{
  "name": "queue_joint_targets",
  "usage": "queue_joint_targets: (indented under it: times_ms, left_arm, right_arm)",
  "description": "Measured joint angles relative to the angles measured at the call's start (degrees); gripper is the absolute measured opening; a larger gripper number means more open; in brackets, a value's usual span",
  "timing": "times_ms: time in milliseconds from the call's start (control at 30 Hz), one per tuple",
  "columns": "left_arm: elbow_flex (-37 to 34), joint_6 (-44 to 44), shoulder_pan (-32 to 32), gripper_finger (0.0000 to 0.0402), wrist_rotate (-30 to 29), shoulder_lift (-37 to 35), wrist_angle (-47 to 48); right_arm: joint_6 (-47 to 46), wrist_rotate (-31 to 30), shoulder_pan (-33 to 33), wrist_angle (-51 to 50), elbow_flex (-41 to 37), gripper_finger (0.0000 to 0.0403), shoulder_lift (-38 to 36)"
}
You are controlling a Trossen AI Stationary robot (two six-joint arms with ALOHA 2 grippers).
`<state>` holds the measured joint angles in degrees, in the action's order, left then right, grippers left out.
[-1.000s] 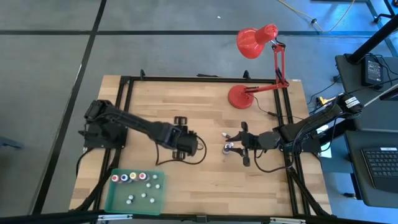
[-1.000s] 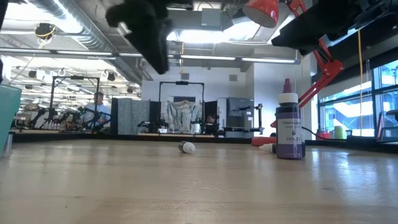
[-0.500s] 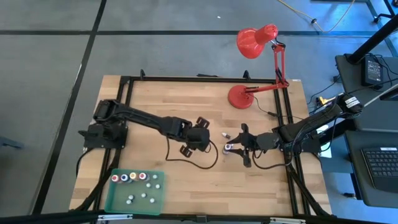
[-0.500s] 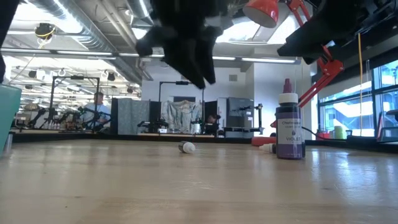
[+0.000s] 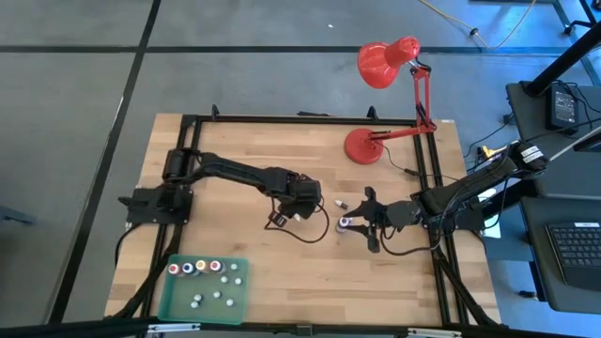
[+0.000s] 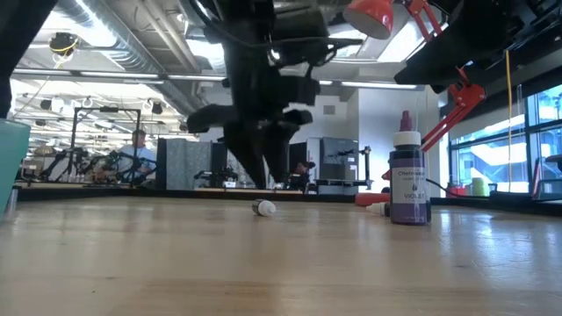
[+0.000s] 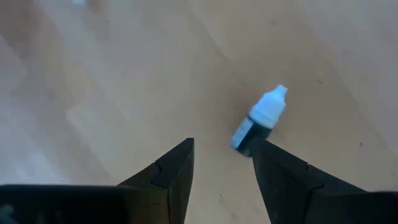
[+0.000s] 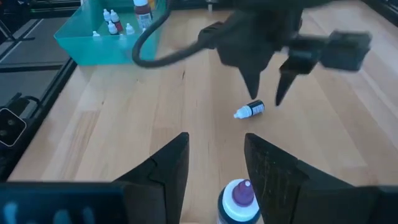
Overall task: Pick & Place food coloring
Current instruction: Put the green food coloring into the blue bin
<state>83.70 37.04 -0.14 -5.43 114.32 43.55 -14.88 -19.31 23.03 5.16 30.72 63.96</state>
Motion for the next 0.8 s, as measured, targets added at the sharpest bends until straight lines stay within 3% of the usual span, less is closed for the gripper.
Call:
queue_joint_targets:
  times_ms: [567,800]
  left_arm:
    - [0.0,4.3,0.3,0.0157,1.3,3.1,0.6]
    - [0.1,2.7,0.2,0.0157,7.2,4.4,-0.6]
  right_arm:
    - [0.1,0.0,0.0,-0.9,0.0,0.0157,0.0]
    - [0.0,0.0,0.0,-0.9,0.0,0.0157,0.0]
